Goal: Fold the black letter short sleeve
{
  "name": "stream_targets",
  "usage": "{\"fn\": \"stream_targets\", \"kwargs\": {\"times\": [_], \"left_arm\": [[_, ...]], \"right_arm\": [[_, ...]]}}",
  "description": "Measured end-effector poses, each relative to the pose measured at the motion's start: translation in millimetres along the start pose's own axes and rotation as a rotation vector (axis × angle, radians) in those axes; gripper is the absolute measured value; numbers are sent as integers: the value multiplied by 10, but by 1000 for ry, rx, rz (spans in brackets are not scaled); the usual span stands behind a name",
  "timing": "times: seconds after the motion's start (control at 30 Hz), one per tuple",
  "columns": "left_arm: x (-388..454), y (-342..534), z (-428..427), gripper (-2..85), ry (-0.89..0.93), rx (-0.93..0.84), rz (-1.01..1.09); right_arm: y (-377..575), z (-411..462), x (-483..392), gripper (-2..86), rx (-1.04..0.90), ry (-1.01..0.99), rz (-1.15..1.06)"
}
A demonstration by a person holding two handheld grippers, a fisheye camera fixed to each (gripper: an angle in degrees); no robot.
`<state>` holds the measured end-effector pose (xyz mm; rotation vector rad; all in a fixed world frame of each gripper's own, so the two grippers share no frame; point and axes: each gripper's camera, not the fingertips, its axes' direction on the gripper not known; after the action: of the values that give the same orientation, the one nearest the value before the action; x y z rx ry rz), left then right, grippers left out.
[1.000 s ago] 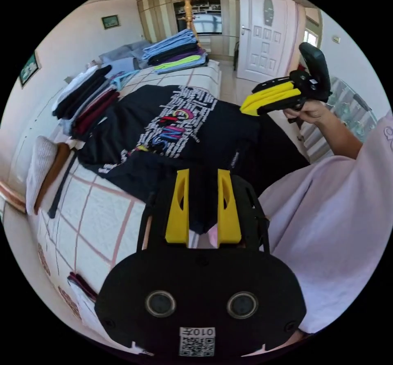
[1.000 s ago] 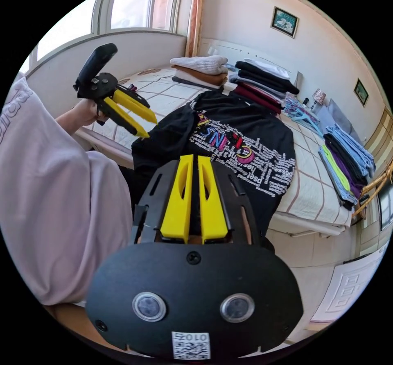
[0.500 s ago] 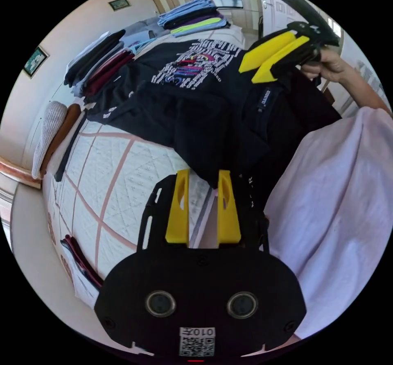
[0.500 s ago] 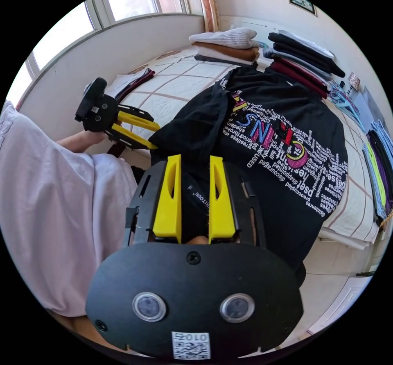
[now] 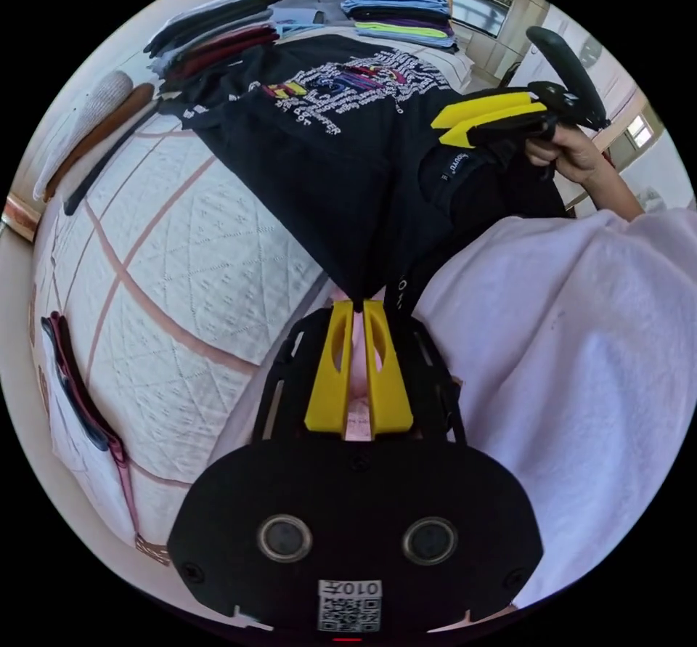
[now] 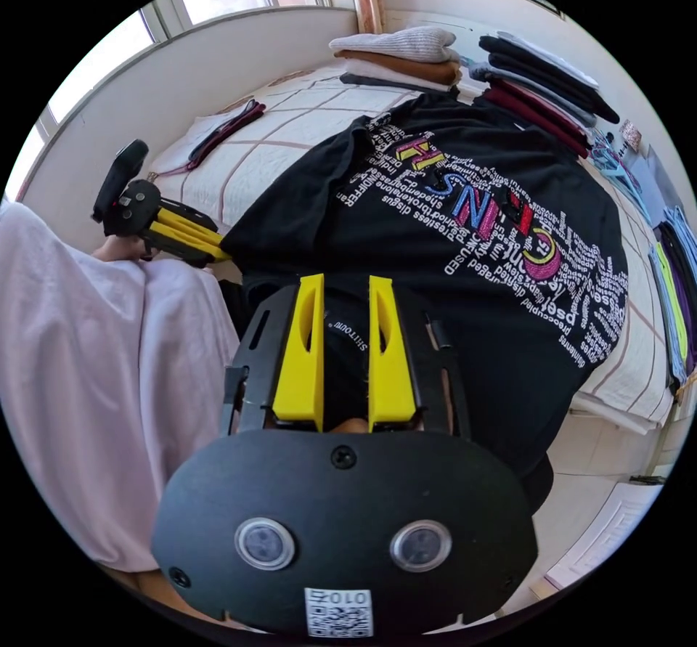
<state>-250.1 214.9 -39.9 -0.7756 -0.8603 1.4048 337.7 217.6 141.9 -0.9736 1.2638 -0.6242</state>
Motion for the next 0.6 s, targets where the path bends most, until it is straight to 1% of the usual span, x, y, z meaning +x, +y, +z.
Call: {"fn": "stream_targets", "kwargs": {"times": [0.07, 0.1, 0.17, 0.2, 0.23, 0.3, 0.43, 0.5, 0.57, 0.6], "left_arm": [[-82, 79, -62, 30, 6, 8, -12], [-147, 130, -175, 37, 3, 40, -14], [-279, 130, -413, 51, -51, 124, -5], [-384, 48, -560, 62, -112, 177, 12], [-499, -105, -666, 74, -163, 211, 41], [-671, -434, -747, 91, -180, 231, 106], [-907, -1157, -752, 107, -184, 311, 243], [-910, -1396, -681, 108, -183, 306, 308], [-872, -1570, -545, 108, -177, 262, 405], [-881, -1668, -404, 106, -176, 185, 445]], "right_arm": [[29, -46, 44, 100, 3, 13, 7], [39, -58, 62, 100, 6, 12, 12], [76, -107, 144, 99, 26, -4, 39], [81, -120, 166, 99, 34, -12, 46], [80, -146, 209, 98, 52, -31, 57], [54, -185, 263, 98, 63, -50, 66], [50, -372, 335, 98, 63, 13, 67], [115, -467, 401, 99, 65, 38, 93], [248, -582, 523, 99, 72, 53, 145], [286, -609, 558, 99, 75, 55, 158]]}}
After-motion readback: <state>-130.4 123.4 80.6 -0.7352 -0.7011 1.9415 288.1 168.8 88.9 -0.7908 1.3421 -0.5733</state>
